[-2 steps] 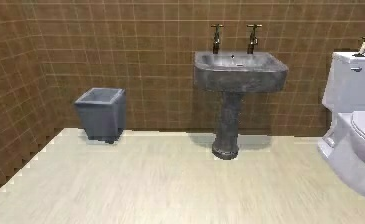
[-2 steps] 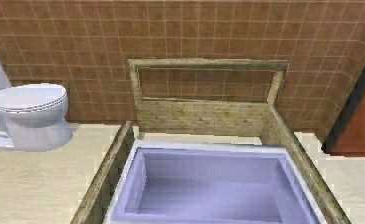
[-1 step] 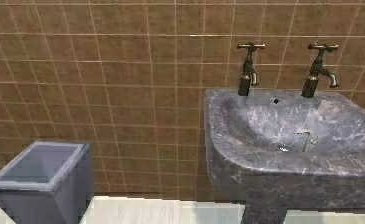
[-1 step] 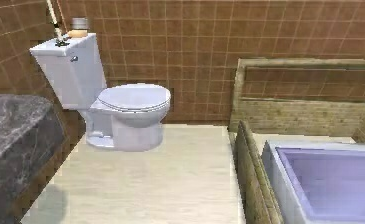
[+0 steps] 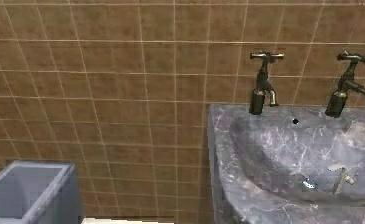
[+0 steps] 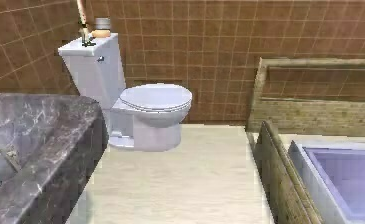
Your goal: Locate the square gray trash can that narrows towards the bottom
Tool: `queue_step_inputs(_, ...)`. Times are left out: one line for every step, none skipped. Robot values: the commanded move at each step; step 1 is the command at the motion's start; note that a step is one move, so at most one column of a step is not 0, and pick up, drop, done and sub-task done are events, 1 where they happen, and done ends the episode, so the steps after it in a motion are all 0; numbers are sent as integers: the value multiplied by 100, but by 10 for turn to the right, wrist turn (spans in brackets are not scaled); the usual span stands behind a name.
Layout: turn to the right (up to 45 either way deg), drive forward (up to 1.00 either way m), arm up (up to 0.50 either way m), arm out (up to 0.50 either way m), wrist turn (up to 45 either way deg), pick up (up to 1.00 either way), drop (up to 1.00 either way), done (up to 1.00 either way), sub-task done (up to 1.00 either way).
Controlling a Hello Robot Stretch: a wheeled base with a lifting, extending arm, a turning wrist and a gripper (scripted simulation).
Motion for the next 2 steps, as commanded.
queue_step_inputs(-450, 0, 0, 0, 0, 0, 0, 0, 0)
queue_step_inputs(0, 0, 0, 0, 0, 0, 0, 100, 0)
